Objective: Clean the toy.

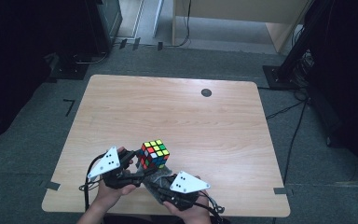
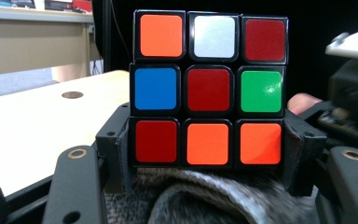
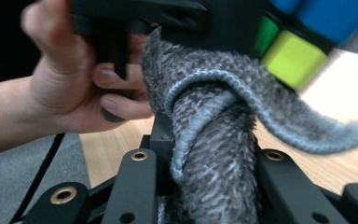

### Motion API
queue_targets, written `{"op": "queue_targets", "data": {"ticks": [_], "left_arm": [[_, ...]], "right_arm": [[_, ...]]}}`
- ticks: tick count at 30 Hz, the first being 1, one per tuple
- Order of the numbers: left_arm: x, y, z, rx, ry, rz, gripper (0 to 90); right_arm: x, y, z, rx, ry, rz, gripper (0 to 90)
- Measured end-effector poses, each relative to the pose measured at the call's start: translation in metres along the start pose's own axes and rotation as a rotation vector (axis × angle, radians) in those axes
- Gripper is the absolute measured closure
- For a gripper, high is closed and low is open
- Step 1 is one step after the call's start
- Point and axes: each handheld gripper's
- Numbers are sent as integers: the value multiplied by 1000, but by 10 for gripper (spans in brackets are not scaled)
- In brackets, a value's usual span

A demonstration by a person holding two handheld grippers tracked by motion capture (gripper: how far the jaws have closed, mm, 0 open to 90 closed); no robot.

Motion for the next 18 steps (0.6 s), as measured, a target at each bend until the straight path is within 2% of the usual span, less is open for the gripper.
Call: {"op": "queue_targets", "data": {"ticks": [1,4,8,11,13,15,18], "left_arm": [[-1,0,1,6,1,1,344],[-3,2,4,24,8,13,344],[-7,2,7,19,19,12,344],[-9,2,7,16,22,15,344],[-8,1,6,5,25,6,344],[-8,0,4,-6,28,-5,344],[-7,-2,2,-15,29,-6,344]], "right_arm": [[1,1,2,1,-15,4,707],[16,1,10,23,-60,-50,707],[39,-5,23,23,-195,-113,704],[58,-11,33,-19,-314,-161,698],[73,-18,38,-54,-372,-208,692],[84,-27,41,-85,-436,-231,670],[97,-38,44,-135,-492,-270,589]]}}
Point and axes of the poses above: each handheld gripper's, and its own axes: z roughly backward along the jaws, y roughly out of its top, x roughly to its right, and after that the axes turned 2 degrees about y, right-handed
